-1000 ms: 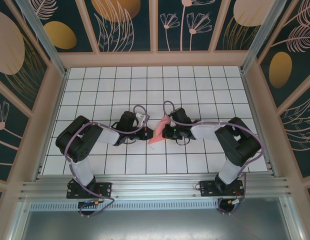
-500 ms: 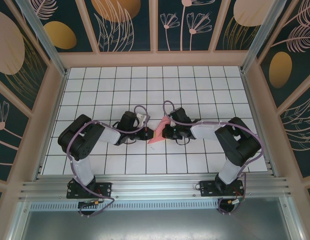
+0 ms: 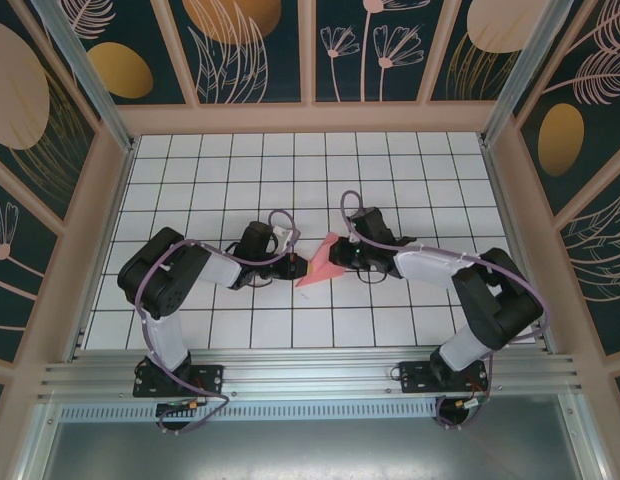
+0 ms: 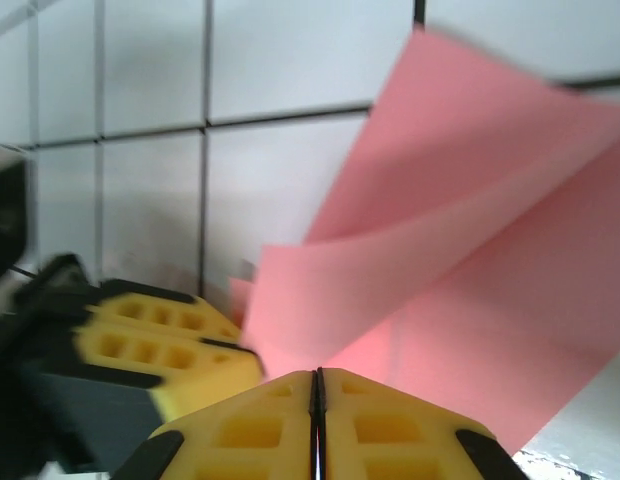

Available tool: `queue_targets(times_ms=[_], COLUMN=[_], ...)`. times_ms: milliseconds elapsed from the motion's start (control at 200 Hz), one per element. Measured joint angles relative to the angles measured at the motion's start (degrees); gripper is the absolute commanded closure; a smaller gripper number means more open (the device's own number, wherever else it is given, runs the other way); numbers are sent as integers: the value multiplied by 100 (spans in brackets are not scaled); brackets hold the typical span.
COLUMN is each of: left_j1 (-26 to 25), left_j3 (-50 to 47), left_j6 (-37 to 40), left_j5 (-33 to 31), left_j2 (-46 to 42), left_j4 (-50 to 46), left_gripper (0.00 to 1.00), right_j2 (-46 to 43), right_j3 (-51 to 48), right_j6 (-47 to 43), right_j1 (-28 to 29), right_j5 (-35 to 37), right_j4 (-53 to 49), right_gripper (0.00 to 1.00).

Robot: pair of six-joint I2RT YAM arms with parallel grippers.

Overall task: Fold a paper plane with a square sheet of paper (pick it up from the middle)
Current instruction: Fourth fold the wing at the center of the table.

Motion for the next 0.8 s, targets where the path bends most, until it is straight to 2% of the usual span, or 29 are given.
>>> queue_targets(times_ms=[470, 645, 801], left_j1=[13, 13, 13], left_j3=[-136, -151, -151], left_j6=[-511, -704, -767], left_j5=[476, 538, 509], left_j2=[111, 179, 192], left_j4=[433, 643, 664], left_gripper=[100, 100, 100], right_j2=[-116, 107, 378], right_j3=[-109, -109, -109], right_j6=[380, 496, 592], right_j1=[-4, 33, 48], right_j5=[74, -79, -278], right_j4=[452, 610, 911], right_gripper=[78, 87, 89])
